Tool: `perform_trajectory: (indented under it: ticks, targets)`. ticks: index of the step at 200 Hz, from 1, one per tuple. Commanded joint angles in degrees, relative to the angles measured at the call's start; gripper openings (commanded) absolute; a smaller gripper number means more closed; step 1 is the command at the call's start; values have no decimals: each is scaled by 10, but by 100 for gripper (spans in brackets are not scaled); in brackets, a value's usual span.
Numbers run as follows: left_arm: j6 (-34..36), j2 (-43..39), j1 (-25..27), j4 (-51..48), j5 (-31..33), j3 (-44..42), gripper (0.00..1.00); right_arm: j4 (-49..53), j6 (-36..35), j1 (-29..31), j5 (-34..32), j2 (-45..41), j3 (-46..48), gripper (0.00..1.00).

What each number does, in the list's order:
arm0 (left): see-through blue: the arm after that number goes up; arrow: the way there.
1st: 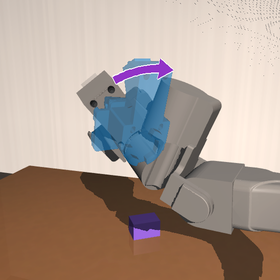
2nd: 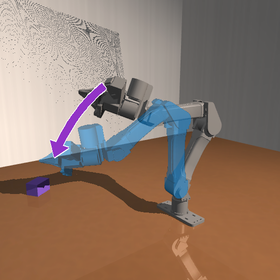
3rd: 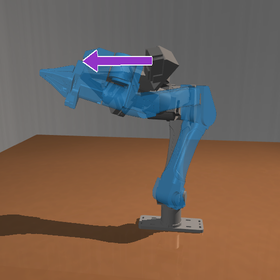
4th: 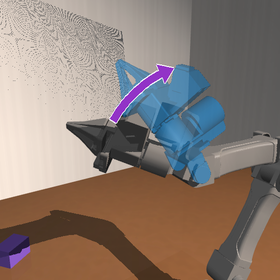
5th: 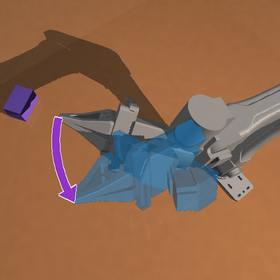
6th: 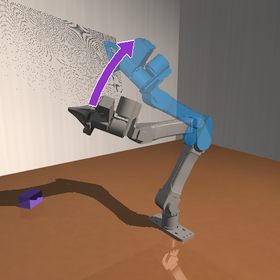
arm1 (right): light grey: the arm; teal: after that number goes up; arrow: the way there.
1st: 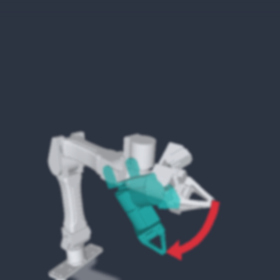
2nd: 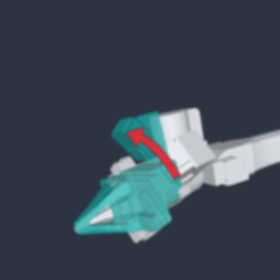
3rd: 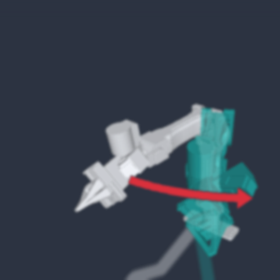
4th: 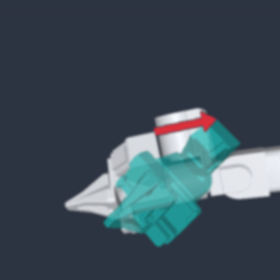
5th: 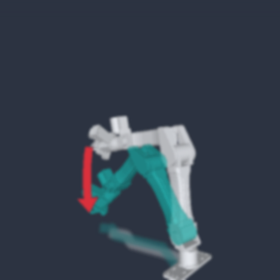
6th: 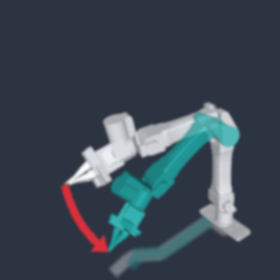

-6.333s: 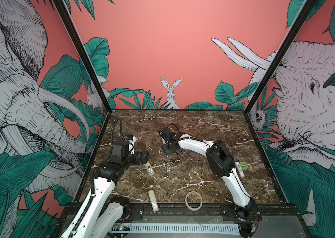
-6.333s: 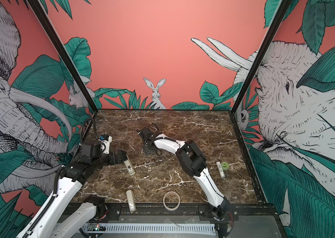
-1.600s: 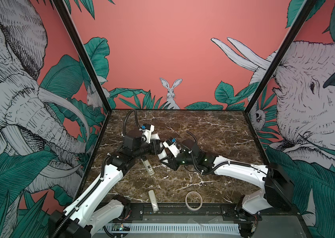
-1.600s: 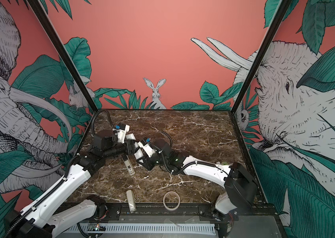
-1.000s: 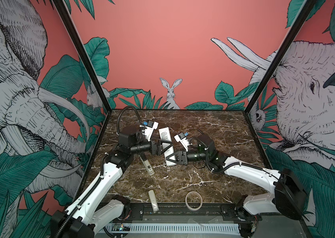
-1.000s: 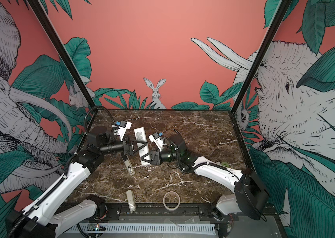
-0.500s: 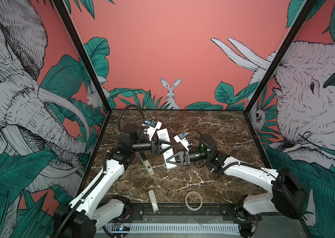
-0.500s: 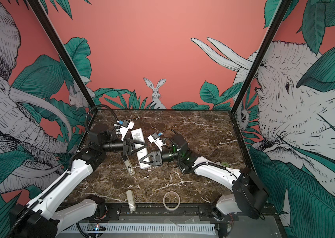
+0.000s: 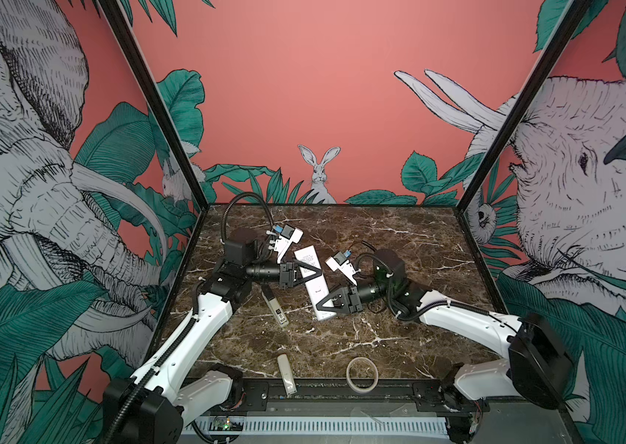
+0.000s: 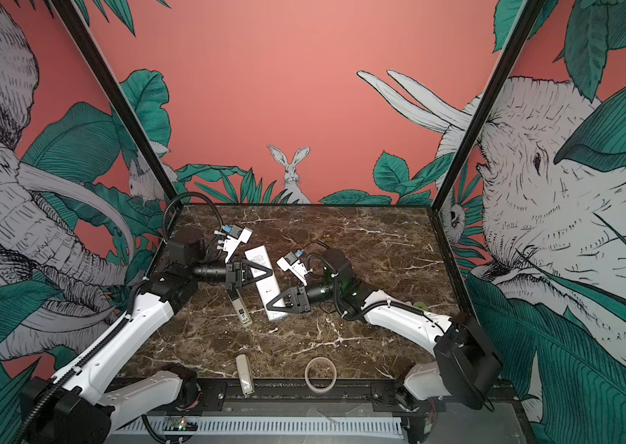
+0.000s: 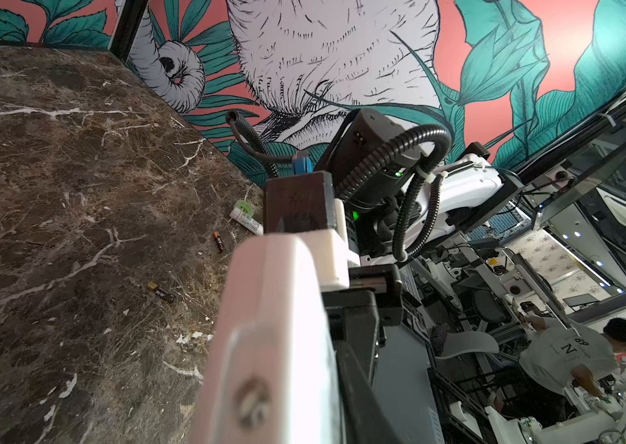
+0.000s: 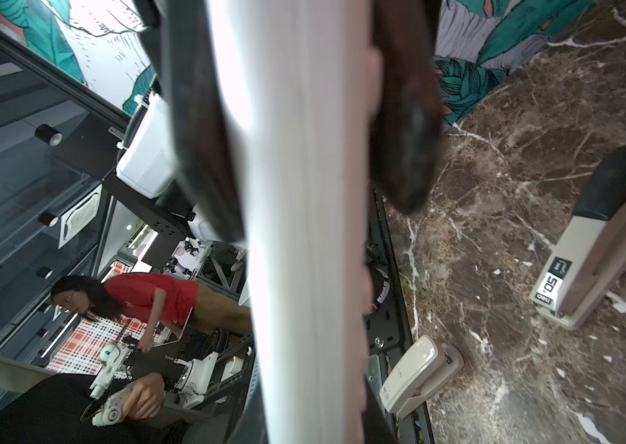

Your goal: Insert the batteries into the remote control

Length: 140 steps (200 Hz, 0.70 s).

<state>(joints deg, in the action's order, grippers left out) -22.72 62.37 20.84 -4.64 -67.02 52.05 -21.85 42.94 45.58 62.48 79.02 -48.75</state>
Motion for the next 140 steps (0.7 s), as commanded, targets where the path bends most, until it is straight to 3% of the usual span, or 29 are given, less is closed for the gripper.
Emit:
perform_trajectory:
  ticks: [1, 23, 50, 88, 116, 140]
  targets:
    - [25, 6, -2, 16, 25, 16, 15, 76, -20, -7, -9, -10, -18, 37]
    - [27, 7, -2, 9, 76, 4, 13, 121, -53, -16, -36, -26, -17, 62]
    - [27, -1, -2, 14, 181, -34, 10, 243, -132, -22, -126, -56, -19, 80]
    - [-41, -7, 5, 171, 330, -153, 3, 335, -145, -25, -309, -65, -19, 88]
    - [-22, -18, 40, 268, 472, -233, 0, 270, -76, -20, -396, -49, 14, 91]
    - [-19, -2, 57, 366, 521, -282, 0, 219, -34, -3, -440, -17, 29, 90]
